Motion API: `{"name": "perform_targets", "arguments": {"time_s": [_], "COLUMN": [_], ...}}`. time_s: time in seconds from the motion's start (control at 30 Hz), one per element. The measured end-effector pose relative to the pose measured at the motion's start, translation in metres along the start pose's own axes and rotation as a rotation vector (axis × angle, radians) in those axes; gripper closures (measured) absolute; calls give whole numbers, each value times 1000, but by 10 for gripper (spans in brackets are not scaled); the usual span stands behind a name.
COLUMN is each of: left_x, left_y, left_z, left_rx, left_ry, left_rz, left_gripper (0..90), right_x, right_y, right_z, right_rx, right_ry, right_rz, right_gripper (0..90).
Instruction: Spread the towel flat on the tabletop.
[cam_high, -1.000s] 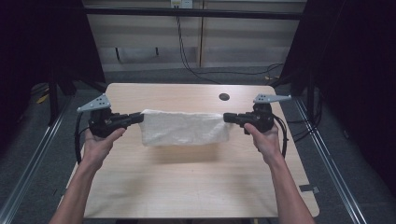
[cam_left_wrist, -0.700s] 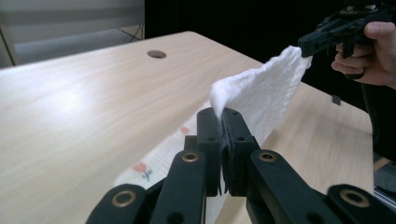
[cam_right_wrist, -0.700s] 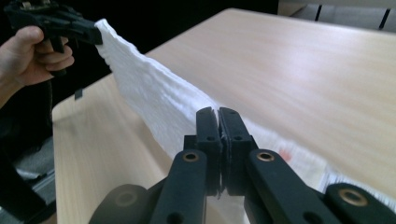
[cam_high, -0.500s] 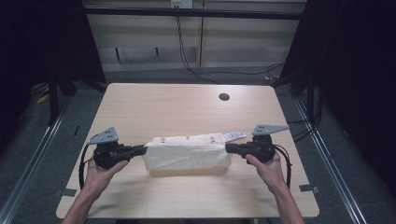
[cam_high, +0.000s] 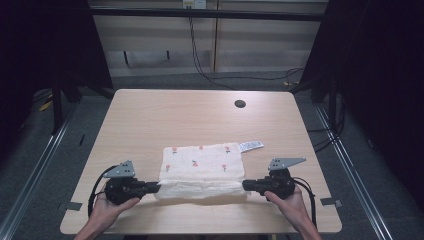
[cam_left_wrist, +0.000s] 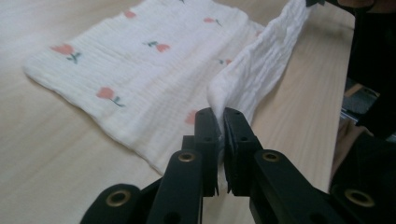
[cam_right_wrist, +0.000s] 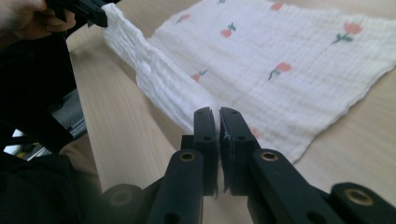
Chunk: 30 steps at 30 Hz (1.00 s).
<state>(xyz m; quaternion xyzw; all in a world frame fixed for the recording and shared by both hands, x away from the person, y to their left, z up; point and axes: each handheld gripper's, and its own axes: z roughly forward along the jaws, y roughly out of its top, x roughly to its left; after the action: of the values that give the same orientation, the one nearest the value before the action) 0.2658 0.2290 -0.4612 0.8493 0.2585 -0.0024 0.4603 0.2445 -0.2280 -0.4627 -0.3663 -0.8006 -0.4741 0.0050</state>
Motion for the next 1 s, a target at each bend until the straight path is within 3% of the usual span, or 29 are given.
{"name": "perform_targets", "arguments": {"time_s": [0.13, 0.3, 0.4, 0.57, 0.67, 0.77, 0.87, 1.0], "left_x": [-4, -6, -6, -2, 6, 15, 29, 39], "left_y": [-8, -10, -11, -11, -5, 1, 9, 10], "left_z": [-1, -4, -7, -12, -10, -4, 7, 17], "left_rx": [15, 21, 7, -9, -8, 5, 16, 41], "left_ry": [-17, -14, -26, -18, 17, 38, 53, 75], "left_rz": [-10, -15, -36, -50, -64, -57, -53, -61], "left_gripper": [823, 788, 689, 642, 618, 621, 703, 753], "right_x": [6, 6, 6, 3, -4, -10, -18, -25], "right_y": [-10, -16, -17, -15, -10, -3, 10, 14], "right_z": [0, -4, -4, -4, -4, -3, 4, 13], "right_rx": [38, 31, 30, 29, 18, 29, 46, 70], "right_ry": [10, 14, 15, 0, -23, -53, -99, -106], "right_rz": [-10, 4, 7, 8, 13, 3, 3, 19], "right_gripper": [813, 777, 768, 742, 714, 673, 645, 654]}}
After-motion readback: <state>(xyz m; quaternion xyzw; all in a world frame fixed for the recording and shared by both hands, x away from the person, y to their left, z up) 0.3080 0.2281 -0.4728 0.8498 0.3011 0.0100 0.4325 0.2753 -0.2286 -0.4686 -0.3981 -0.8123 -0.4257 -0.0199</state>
